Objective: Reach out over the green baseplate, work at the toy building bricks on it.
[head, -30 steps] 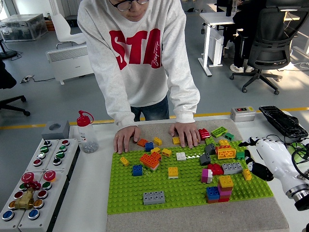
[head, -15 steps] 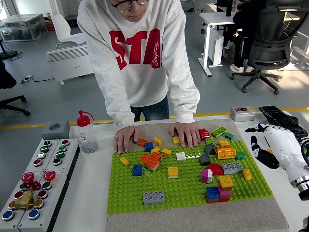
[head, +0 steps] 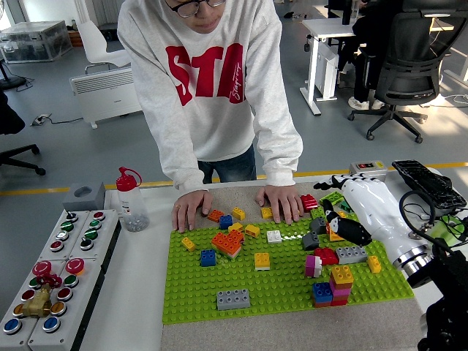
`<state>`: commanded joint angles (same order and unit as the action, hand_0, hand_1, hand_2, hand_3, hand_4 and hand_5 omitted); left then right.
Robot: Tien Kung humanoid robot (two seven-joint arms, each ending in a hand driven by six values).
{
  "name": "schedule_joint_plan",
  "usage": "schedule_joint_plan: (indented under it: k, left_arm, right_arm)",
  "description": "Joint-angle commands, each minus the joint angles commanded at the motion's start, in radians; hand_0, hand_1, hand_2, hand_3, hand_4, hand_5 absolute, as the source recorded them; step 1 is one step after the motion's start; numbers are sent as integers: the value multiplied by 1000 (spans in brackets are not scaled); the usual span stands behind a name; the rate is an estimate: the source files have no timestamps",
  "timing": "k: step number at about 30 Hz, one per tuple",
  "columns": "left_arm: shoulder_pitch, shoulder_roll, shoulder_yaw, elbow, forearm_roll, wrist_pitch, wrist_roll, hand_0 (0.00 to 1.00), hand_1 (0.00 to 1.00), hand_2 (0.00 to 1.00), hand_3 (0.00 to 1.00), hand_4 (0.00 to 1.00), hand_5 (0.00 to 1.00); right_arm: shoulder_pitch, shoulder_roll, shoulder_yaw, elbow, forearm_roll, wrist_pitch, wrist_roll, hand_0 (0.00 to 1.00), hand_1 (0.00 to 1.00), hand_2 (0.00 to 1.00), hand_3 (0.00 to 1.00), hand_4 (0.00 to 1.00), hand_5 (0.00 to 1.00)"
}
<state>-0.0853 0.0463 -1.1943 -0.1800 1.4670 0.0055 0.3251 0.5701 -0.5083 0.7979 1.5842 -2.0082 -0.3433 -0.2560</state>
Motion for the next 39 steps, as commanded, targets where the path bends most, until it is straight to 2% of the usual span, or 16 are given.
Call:
schedule_joint_plan:
  k: [2, 3, 8, 9, 14, 20, 21, 25, 27, 31, 39]
  left_arm:
    - [1, 0, 1, 0, 0, 0, -1, 679, 688, 659, 619, 362, 998]
    - [1, 0, 2, 0, -1, 0, -1, 679, 689, 661, 619, 362, 998]
    - [-1, 1, 7, 0, -6, -2, -3, 679, 689, 661, 619, 362, 998]
    - [-2, 1, 8, 0, -7, -2, -3, 679, 689, 662, 619, 362, 998]
    - [-4, 1, 11, 0, -13, -2, -5, 679, 689, 662, 619, 362, 998]
    - [-7, 3, 13, 0, -14, -4, -4, 680, 690, 662, 618, 362, 998]
    - [-8, 3, 13, 0, -13, -4, -3, 680, 690, 662, 618, 362, 998]
    - [-9, 4, 14, 0, -14, -5, -2, 680, 690, 662, 618, 362, 998]
    - [-9, 5, 14, 0, -15, -5, -3, 680, 690, 660, 618, 362, 998]
    - [-9, 6, 15, 0, -17, -5, -3, 680, 690, 660, 618, 362, 998]
    - [-10, 6, 17, 0, -19, -5, -3, 680, 688, 659, 618, 362, 998]
  right_arm:
    - [35, 32, -25, -14, 3, 37, -25, 809, 751, 733, 745, 605, 268]
    - [53, 50, -35, -24, 6, 55, -36, 859, 787, 760, 768, 627, 274]
    - [130, 117, -77, -85, 31, 126, -76, 859, 787, 760, 768, 627, 274]
    - [140, 126, -84, -96, 37, 137, -81, 910, 826, 806, 799, 644, 295]
    - [193, 177, -125, -163, 83, 181, -98, 910, 826, 806, 799, 644, 295]
    - [246, 225, -184, -228, 139, 234, -110, 913, 821, 800, 802, 652, 301]
    - [257, 234, -197, -241, 147, 247, -114, 890, 792, 746, 783, 667, 323]
    - [291, 265, -240, -294, 171, 287, -128, 890, 792, 746, 783, 667, 323]
    - [304, 279, -256, -321, 178, 300, -134, 877, 753, 722, 762, 680, 334]
    - [325, 308, -281, -379, 190, 312, -138, 877, 753, 722, 762, 680, 334]
    - [352, 365, -319, -507, 204, 313, -131, 861, 714, 687, 744, 684, 338]
